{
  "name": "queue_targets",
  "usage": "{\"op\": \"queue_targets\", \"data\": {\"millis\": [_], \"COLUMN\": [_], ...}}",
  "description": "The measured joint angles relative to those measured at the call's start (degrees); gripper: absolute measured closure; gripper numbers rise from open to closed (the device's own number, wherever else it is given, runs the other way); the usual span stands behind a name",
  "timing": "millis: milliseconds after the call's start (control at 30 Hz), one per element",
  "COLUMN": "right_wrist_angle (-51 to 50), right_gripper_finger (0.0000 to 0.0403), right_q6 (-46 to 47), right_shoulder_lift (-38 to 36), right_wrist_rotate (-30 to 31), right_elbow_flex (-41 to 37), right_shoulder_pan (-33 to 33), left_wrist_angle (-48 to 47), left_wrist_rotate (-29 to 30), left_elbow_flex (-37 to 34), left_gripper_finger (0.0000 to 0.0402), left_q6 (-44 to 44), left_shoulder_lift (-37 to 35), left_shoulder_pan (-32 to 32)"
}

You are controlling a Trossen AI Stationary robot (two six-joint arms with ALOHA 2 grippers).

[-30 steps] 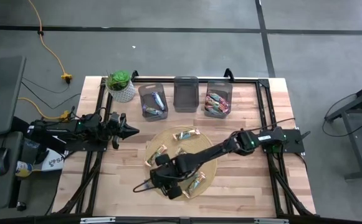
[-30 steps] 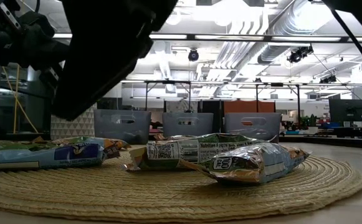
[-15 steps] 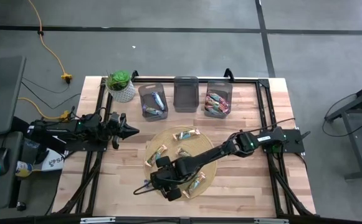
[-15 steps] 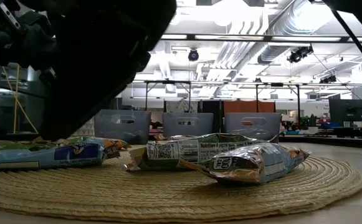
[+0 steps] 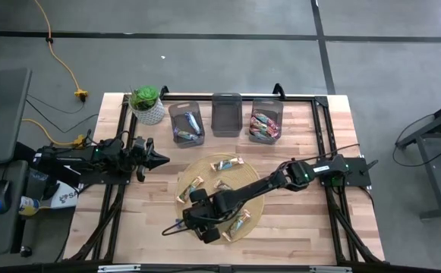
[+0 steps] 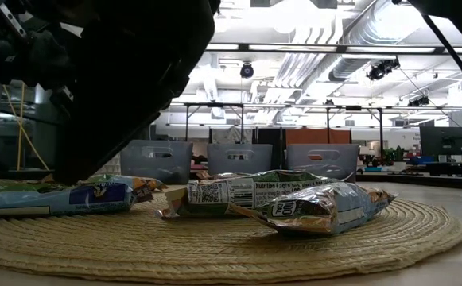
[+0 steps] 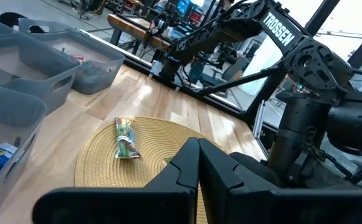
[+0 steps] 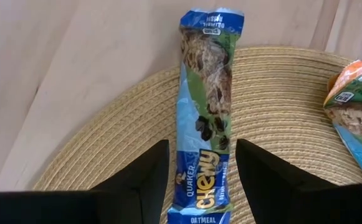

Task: Pick and place Granola Bars by type
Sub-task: Put the blue granola bar into the left black bin

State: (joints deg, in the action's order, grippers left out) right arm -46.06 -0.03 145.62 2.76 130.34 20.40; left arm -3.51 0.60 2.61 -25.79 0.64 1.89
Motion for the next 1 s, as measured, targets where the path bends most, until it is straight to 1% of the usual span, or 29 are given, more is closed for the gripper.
{"op": "queue_targets", "data": {"millis": [200, 267, 433, 567, 633, 767, 900, 1000], "right_wrist_angle": [0.23, 0.75, 0.94, 1.83, 4.72, 7.81, 11.21, 14.39], "right_gripper_finger": [0.023, 0.023, 0.023, 0.023, 0.0229, 0.0214, 0.0193, 0.0186], "right_q6": [-0.17, 0.08, 0.2, 1.38, 1.91, 5.07, 8.29, 8.56], "right_shoulder_lift": [0.0, 0.0, 0.0, 0.0, -0.11, -0.06, -0.33, -0.35], "right_wrist_rotate": [-0.54, -2.28, -4.44, -7.7, -9.13, -12.24, -12.43, -11.86], "right_elbow_flex": [0.0, 0.0, 0.0, -0.04, -1.75, -5.28, -7.76, -8.75], "right_shoulder_pan": [-0.32, -0.67, -1.55, -2.3, -2.58, -2.89, -2.84, -2.81], "left_wrist_angle": [0.0, 0.0, 0.0, 0.0, 0.0, -0.02, 0.0, 0.0], "left_wrist_rotate": [0.0, 0.0, 0.0, 0.0, 0.0, 0.0, 0.0, 0.0], "left_elbow_flex": [0.0, 0.0, 0.0, 0.0, 0.0, 0.0, 0.0, 0.0], "left_gripper_finger": [0.0401, 0.0401, 0.0401, 0.0401, 0.0401, 0.0401, 0.0401, 0.0401], "left_q6": [-0.01, -0.01, -0.01, -0.01, -0.01, -0.01, 0.0, 0.01], "left_shoulder_lift": [0.0, 0.0, 0.0, 0.0, 0.0, 0.02, 0.01, 0.01], "left_shoulder_pan": [0.0, 0.0, 0.0, 0.0, 0.0, 0.0, 0.0, 0.0]}}
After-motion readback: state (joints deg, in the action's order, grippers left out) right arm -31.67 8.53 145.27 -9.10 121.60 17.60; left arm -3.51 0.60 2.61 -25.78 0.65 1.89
